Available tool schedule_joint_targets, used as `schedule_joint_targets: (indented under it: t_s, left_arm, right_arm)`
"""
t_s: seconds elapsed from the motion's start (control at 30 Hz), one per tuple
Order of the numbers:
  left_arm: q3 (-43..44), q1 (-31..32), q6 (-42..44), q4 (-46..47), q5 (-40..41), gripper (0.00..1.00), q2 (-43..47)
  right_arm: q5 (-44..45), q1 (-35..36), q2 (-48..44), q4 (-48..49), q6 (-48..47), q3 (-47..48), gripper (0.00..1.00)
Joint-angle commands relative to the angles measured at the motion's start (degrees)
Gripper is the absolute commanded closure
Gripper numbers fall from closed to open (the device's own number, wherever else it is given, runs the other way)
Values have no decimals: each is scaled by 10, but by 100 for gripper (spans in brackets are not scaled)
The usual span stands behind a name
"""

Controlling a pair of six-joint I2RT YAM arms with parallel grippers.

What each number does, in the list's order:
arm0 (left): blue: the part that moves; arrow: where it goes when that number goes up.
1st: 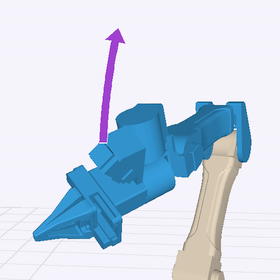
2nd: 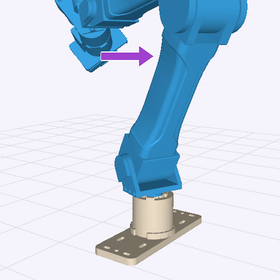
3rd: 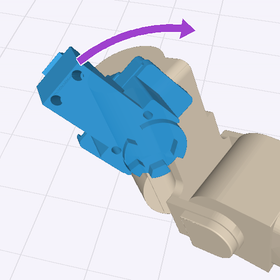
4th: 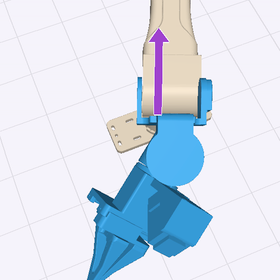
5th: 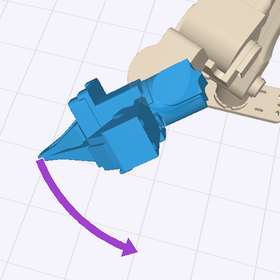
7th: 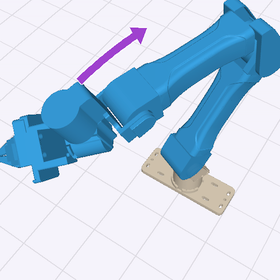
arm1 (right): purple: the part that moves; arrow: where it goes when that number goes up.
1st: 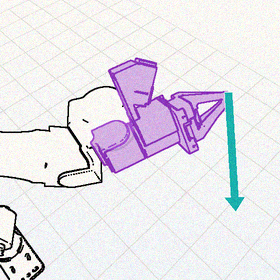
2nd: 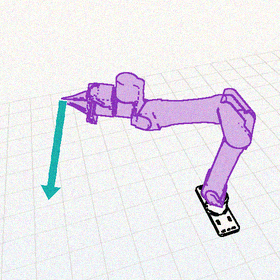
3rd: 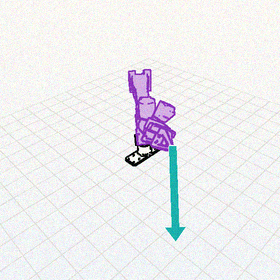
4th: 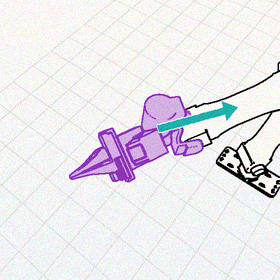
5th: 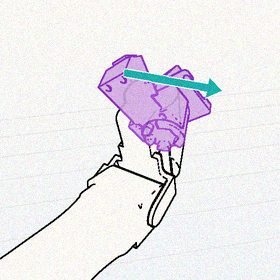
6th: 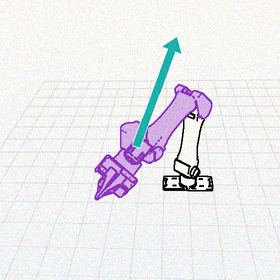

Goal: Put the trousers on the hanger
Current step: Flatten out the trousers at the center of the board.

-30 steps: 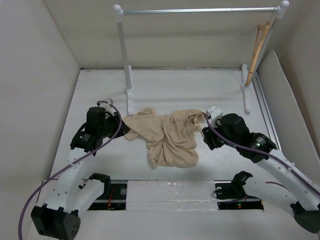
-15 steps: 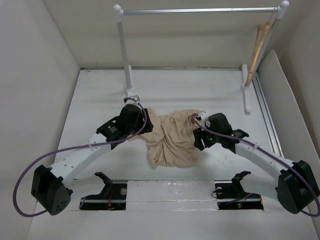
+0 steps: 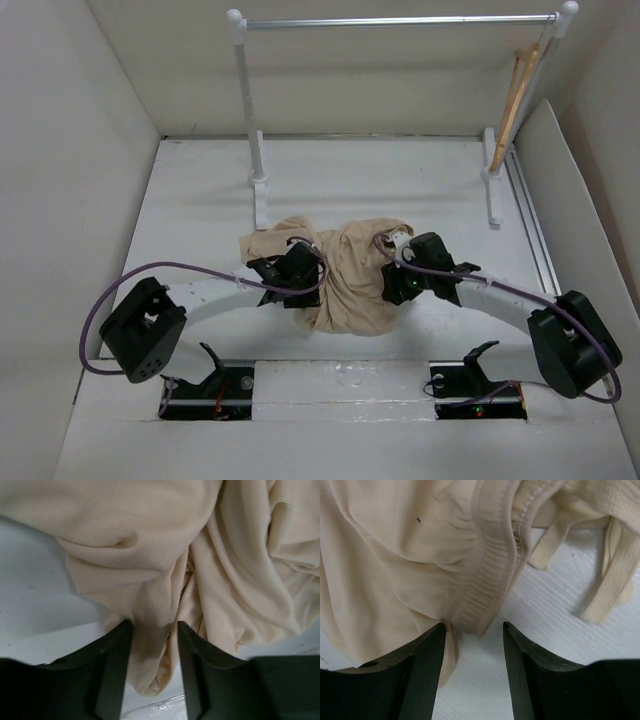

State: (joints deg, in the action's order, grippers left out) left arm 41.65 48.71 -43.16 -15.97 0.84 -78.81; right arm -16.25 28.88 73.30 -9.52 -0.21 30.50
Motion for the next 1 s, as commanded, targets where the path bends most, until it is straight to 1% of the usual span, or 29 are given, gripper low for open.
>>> schedule_joint_targets:
  t_s: [0.0,0.03,0.07,0.1,0.17,0.2,0.23,0.3,0.33,0.37,0.4,0.47,0.5,0.57,0.6,0.63,0.67,0.7,0.73,0.77,0.83,0.87,0.9,0.93,0.97]
  left_arm:
    - [5,0,-11,8,13,65,-9]
    - [5,0,-11,6,17,73,-15]
    - [7,0,-11,2,22,77,-18]
    - [9,0,-11,-6,24,85,-19]
    - [12,0,-11,-13,32,96,-11]
    - [11,0,-15,-19,37,100,-5]
    - [9,0,-18,-20,42,100,8]
    - [5,0,-22,-22,40,100,24]
    - [4,-7,-22,-26,38,100,36]
    - [7,-7,-23,-33,43,100,44]
    - [8,-7,-25,-44,46,100,51]
    - [14,-7,-29,-57,56,100,76]
    - [16,-12,-34,-71,59,100,85]
    - [22,-12,-40,-84,69,100,114]
    - [25,-12,-42,-98,72,100,123]
    - [27,-18,-47,-105,76,100,143]
    - [35,-24,-48,-112,82,100,153]
    - [42,-24,-48,-131,87,100,163]
    - [53,-24,-49,-142,97,100,184]
    - [82,-29,-50,-157,120,100,195]
    - [132,-35,-49,-211,149,100,222]
    - [184,-42,-47,-230,184,100,232]
    - [213,-42,-45,-264,202,100,240]
    - [246,-50,-42,-279,223,100,257]
    - [311,-50,-40,-295,262,100,265]
  right_arm:
    - [-19,-2,18,67,-11,11,45]
    - [-19,-2,21,71,-13,11,45]
    - [-15,-2,24,75,-16,11,45]
    - [-13,-2,23,76,-17,11,43]
    - [-12,-2,19,73,-26,14,39]
    - [-10,-2,12,72,-27,15,37]
    - [-9,-2,10,73,-28,15,38]
    - [-21,-2,11,75,-32,18,44]
    - [-29,-2,12,74,-35,25,44]
    - [-40,-2,13,65,-38,30,44]
    - [-47,-2,12,59,-43,34,40]
    - [-58,-2,3,44,-47,39,37]
    - [-59,-2,-4,44,-48,35,39]
    - [-56,-2,-20,57,-45,22,50]
    - [-55,-2,-22,62,-44,20,69]
    - [-51,-2,-21,66,-44,18,81]
    - [-48,-2,-11,67,-44,20,88]
    - [-43,-2,-6,64,-48,27,100]
    - [-41,-2,-2,59,-51,32,100]
    - [-30,-2,-6,28,-58,42,100]
    - [-16,-2,-41,-24,-68,81,100]
    - [11,6,-72,-77,-74,96,100]
    - [28,12,-140,-111,-76,114,100]
    - [44,12,-173,-143,-77,160,100]
    - [67,19,-205,-194,-74,183,100]
